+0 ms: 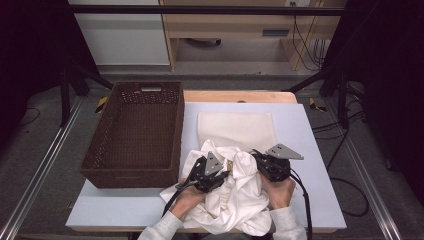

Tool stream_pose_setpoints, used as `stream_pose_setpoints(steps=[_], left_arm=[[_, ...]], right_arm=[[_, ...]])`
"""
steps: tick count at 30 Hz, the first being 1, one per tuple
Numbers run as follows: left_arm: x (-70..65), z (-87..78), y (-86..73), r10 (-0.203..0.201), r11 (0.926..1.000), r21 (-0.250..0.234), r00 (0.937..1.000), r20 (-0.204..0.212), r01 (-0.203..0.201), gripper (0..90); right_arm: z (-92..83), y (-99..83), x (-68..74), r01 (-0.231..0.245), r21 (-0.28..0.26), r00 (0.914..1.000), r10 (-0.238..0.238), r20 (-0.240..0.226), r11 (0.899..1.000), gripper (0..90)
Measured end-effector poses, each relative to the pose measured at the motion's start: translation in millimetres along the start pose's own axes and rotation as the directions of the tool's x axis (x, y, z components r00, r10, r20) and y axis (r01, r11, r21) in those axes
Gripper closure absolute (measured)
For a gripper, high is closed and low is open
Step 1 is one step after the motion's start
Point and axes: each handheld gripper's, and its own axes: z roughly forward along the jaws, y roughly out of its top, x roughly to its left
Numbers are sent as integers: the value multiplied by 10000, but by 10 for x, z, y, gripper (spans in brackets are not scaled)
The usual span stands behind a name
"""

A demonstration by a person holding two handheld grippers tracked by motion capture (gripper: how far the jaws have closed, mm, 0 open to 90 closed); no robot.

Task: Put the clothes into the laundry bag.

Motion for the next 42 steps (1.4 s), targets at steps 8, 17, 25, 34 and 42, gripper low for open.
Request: stream_pose_setpoints(steps=[8, 17, 25, 34, 42], left_arm=[[-303, -29, 201, 596, 9926, -1123, 9898, 1292, -451, 753], [-407, 491, 143, 990, 9913, 753, 9890, 1096, -1076, 748], [-348, 284, 151, 769, 9954, 488, 9912, 1079, -825, 470], [108, 91, 208, 446, 9978, 472, 9987, 259, -457, 170], [201, 428, 79, -392, 9934, 1121, 9904, 1323, 244, 401]], right_arm=[[14, 1, 6, -80, -19, 10000, 80, -26, 10000, 868], [-69, 44, 16, -46, -674, 9998, 33, -200, 9977, 869], [-106, 45, -1, -98, -841, 9996, 74, -281, 9964, 868], [-76, 33, 3, 107, -579, 9998, -115, -145, 9983, 868], [-29, 17, 23, 255, -331, 9996, -259, -123, 9991, 868]])
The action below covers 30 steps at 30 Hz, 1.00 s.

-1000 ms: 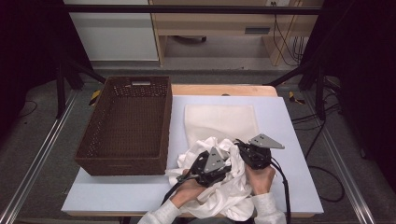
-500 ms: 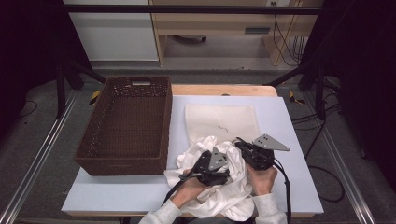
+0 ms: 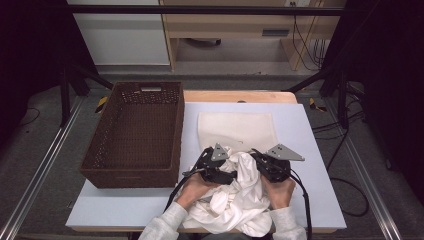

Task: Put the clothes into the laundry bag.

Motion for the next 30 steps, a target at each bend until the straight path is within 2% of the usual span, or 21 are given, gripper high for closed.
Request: stream_pose_setpoints(steps=[1, 2, 3, 4, 6, 8, 10, 12, 13, 14, 15, 16, 18, 19, 20, 22, 23, 26, 27, 28, 30], left_arm=[[-26, -17, -4, 190, 9998, -13, 9998, -58, -190, 485], [-78, -54, -9, 514, 9986, -128, 9981, -329, -519, 575], [-114, -81, -10, 663, 9976, -179, 9966, -494, -673, 681], [-163, -125, -9, 785, 9962, -314, 9946, -679, -808, 681], [-253, -242, 5, 913, 9913, -881, 9932, -725, -976, 706], [-363, -364, 42, 1117, 9814, -1508, 9922, -557, -1189, 715], [-485, -401, 89, 1453, 9729, -1780, 9890, -265, -1477, 719], [-611, -356, 132, 1744, 9708, -1680, 9847, 26, -1715, 719], [-663, -307, 143, 2003, 9684, -1502, 9797, -72, -1991, 719], [-690, -256, 145, 2090, 9679, -1391, 9778, -154, -2091, 718], [-696, -95, 134, 1939, 9772, -876, 9810, -16, -1933, 719], [-696, -95, 134, 1939, 9772, -876, 9810, -16, -1933, 719], [-668, 74, 104, 1944, 9798, -471, 9809, -9, -1942, 720], [-637, 143, 121, 1747, 9842, -269, 9846, -87, -1749, 722], [-637, 143, 121, 1747, 9842, -269, 9846, -87, -1749, 721], [-603, 191, 175, 1585, 9873, 78, 9869, -295, -1584, 719], [-597, 208, 191, 1634, 9865, 178, 9859, -366, -1628, 716], [-589, 213, 197, 1608, 9870, 94, 9853, -586, -1605, 680], [-587, 197, 184, 1583, 9873, -46, 9853, -642, -1589, 591], [-577, 174, 166, 1474, 9883, -296, 9866, -702, -1498, 591], [-540, 69, 150, 995, 9930, -585, 9934, -572, -1029, 456]], right_arm=[[5, -2, -1, -15, 25, 10000, 15, 6, 10000, 868], [6, -4, -4, -12, 32, 10000, 12, 7, 10000, 868], [6, -6, -3, -69, -4, 10000, 69, 13, 10000, 868], [6, -6, -3, -69, -4, 10000, 69, 13, 10000, 868], [5, -3, -2, -143, -27, 9999, 143, 35, 9999, 868], [6, -1, -2, -167, -21, 9998, 167, 87, 9999, 869], [3, 3, -8, -286, -60, 9996, 286, 24, 9996, 870], [2, 4, -7, -332, -105, 9994, 332, 29, 9994, 870], [-3, 6, -10, -348, -113, 9994, 348, 41, 9993, 870], [-9, 6, -13, -362, -120, 9993, 363, 75, 9993, 870], [-25, 5, -34, -440, -212, 9990, 442, 95, 9988, 870], [-25, 5, -34, -440, -212, 9990, 442, 95, 9988, 870], [-46, 16, -39, -544, -372, 9985, 542, -76, 9978, 870], [-61, 38, -13, -416, -484, 9991, 409, -138, 9980, 870], [-61, 38, -13, -416, -484, 9991, 409, -138, 9980, 870], [-87, 62, 13, -273, -708, 9995, 260, -189, 9971, 870], [-104, 75, 22, -293, -804, 9993, 273, -261, 9963, 870], [-124, 82, 23, -213, -806, 9995, 194, -249, 9965, 869], [-120, 72, 13, -249, -748, 9995, 233, -226, 9969, 869], [-120, 72, 13, -249, -748, 9995, 233, -226, 9969, 869], [-112, 52, -6, -211, -647, 9997, 203, -136, 9977, 869]])
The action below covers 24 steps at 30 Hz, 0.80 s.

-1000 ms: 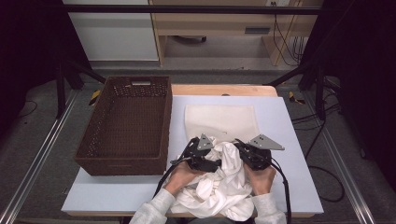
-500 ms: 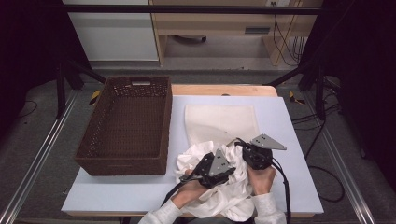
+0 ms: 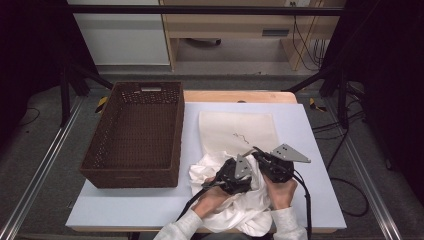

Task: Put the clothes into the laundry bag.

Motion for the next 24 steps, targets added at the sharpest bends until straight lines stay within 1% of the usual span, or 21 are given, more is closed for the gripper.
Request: stream_pose_setpoints(steps=[1, 2, 3, 4, 5, 6, 7, 8, 9, 11, 13, 14, 15, 16, 17, 18, 19, 20, 21, 22, 24], left_arm=[[23, -97, -7, -196, 9997, -171, 9997, 109, 198, 403], [40, -185, -16, -192, 9995, -247, 9997, 135, 195, 353], [51, -253, -26, -177, 9994, -297, 9998, 131, 180, 324], [61, -340, -44, -139, 9994, -327, 9999, 36, 140, 288], [77, -437, -75, -27, 9995, -316, 9998, -182, 21, 266], [92, -483, -100, 61, 9996, -283, 9996, -278, -69, 263], [152, -536, -182, -109, 9996, -267, 9991, -399, 98, 254], [152, -536, -182, -109, 9996, -267, 9991, -399, 98, 244], [192, -520, -222, -251, 9996, -159, 9989, -389, 245, 228], [268, -398, -305, -792, 9963, 314, 9968, -122, 795, 211], [297, -271, -371, -944, 9939, 567, 9955, -37, 944, 217], [315, -206, -402, -1318, 9891, 682, 9912, 157, 1304, 217], [318, -189, -409, -1470, 9870, 694, 9889, 225, 1451, 297], [307, -198, -406, -1409, 9882, 635, 9897, 245, 1391, 297], [293, -215, -402, -1258, 9907, 545, 9918, 210, 1245, 493], [267, -240, -397, -1010, 9941, 415, 9948, 117, 1005, 493], [233, -262, -391, -766, 9965, 340, 9971, -35, 767, 643], [191, -296, -378, -585, 9981, 198, 9980, -234, 590, 643], [165, -335, -361, -539, 9985, 57, 9980, -320, 541, 669], [152, -374, -345, -536, 9985, -113, 9980, -320, 532, 683], [114, -492, -287, -532, 9960, -729, 9983, -236, 514, 701]], right_arm=[[4, -7, -7, 1, 3, 10000, -1, 29, 10000, 868], [-2, -14, -19, -3, 42, 10000, 3, 52, 10000, 868], [-4, -17, -27, -30, 24, 10000, 30, 68, 10000, 868], [-6, -20, -31, -51, 44, 10000, 50, 64, 10000, 868], [-5, -23, -33, -26, 66, 10000, 25, 88, 10000, 868], [0, -26, -27, -19, 117, 9999, 18, 136, 9999, 868], [13, -32, -16, 11, 149, 9999, -13, 112, 9999, 868], [13, -32, -16, 11, 149, 9999, -13, 112, 9999, 868], [30, -36, 0, 22, 214, 10000, -24, 95, 9998, 868], [44, -44, 10, 116, 295, 9999, -119, 125, 9995, 868], [55, -50, 12, 149, 351, 9998, -154, 125, 9993, 868], [55, -50, 12, 149, 351, 9998, -154, 125, 9993, 868], [71, -59, 20, 190, 421, 9997, -195, 118, 9989, 868], [71, -59, 20, 190, 421, 9997, -195, 118, 9989, 868], [77, -62, 19, 208, 427, 9997, -214, 127, 9989, 868], [77, -62, 19, 208, 427, 9997, -214, 127, 9989, 868], [82, -66, 16, 161, 425, 9998, -167, 131, 9990, 868], [82, -66, 16, 161, 425, 9998, -167, 131, 9990, 868], [83, -71, 18, 197, 440, 9997, -204, 155, 9988, 868], [82, -72, 21, 161, 463, 9997, -170, 176, 9988, 868], [83, -73, 14, 140, 441, 9997, -149, 194, 9989, 868]])
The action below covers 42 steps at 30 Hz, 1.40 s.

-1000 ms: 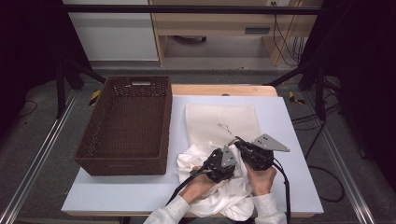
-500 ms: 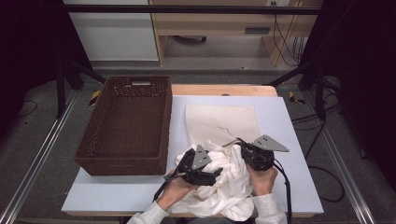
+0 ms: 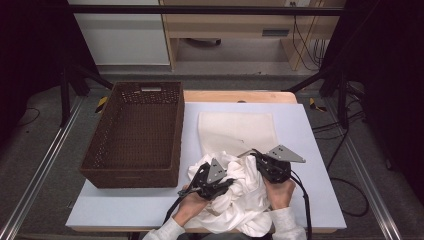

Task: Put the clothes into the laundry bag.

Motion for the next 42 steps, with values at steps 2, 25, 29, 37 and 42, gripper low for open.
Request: stream_pose_setpoints(steps=[2, 25, 29, 37, 42], left_arm=[[-58, -94, 105, 76, 9978, -663, 9998, 200, -62, 705], [-83, 446, 215, 656, 9961, 601, 9977, -150, -645, 330], [35, 121, 105, 557, 9966, 627, 9982, -243, -541, 247], [181, 124, -239, -800, 9925, 989, 9935, 806, 719, 403], [83, 18, -151, -303, 9984, 475, 9993, 203, 293, 750]], right_arm=[[5, -1, -1, -47, -15, 10000, 47, -48, 10000, 868], [-98, 20, -54, -215, -433, 9995, 205, -224, 9988, 868], [-96, 16, -46, -139, -379, 9998, 134, -141, 9992, 868], [-37, -15, -16, 19, -122, 10000, -21, -86, 9999, 868], [-22, -23, -10, -2, -63, 10000, 2, -95, 10000, 869]])
